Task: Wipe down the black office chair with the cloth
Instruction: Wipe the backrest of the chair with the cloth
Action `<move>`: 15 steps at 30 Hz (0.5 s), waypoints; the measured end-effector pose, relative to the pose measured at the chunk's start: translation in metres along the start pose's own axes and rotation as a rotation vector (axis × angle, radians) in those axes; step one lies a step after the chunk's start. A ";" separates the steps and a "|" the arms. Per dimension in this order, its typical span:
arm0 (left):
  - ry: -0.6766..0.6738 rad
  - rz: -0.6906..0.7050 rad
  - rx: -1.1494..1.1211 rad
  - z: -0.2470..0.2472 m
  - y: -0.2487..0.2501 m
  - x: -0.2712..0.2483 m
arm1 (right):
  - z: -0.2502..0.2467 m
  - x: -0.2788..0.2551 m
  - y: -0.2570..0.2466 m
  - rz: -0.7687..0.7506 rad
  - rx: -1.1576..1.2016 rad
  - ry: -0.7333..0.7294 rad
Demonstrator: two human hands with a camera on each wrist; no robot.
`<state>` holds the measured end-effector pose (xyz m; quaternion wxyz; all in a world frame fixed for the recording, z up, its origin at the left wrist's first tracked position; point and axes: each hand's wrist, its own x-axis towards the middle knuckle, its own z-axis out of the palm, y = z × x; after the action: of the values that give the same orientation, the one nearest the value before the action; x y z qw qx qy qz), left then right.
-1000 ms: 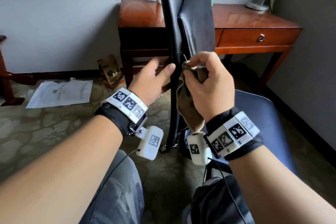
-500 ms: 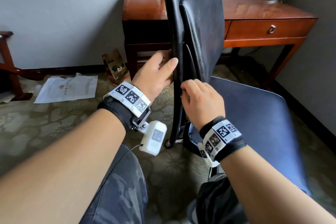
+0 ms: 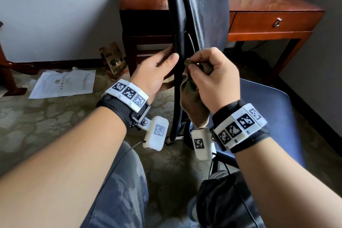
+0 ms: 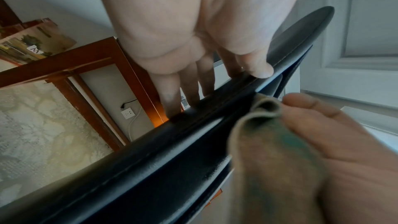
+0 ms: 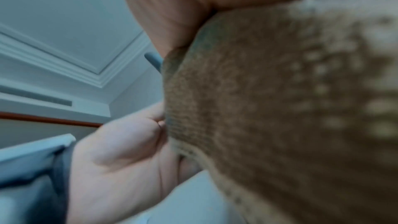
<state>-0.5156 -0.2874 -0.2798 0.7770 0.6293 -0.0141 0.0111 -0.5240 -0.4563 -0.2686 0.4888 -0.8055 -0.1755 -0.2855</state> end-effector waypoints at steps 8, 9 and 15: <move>-0.035 0.018 -0.005 -0.005 -0.003 0.003 | 0.027 -0.023 0.028 -0.240 -0.411 -0.022; -0.047 0.014 -0.008 -0.006 -0.002 0.003 | 0.030 -0.029 0.033 -0.239 -0.436 -0.040; -0.055 0.004 -0.059 -0.003 -0.007 0.001 | 0.029 -0.042 0.044 -0.064 -0.394 -0.181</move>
<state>-0.5142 -0.2854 -0.2871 0.7946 0.6060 -0.0371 -0.0049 -0.5236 -0.4513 -0.3355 0.2946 -0.9018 -0.1852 -0.2561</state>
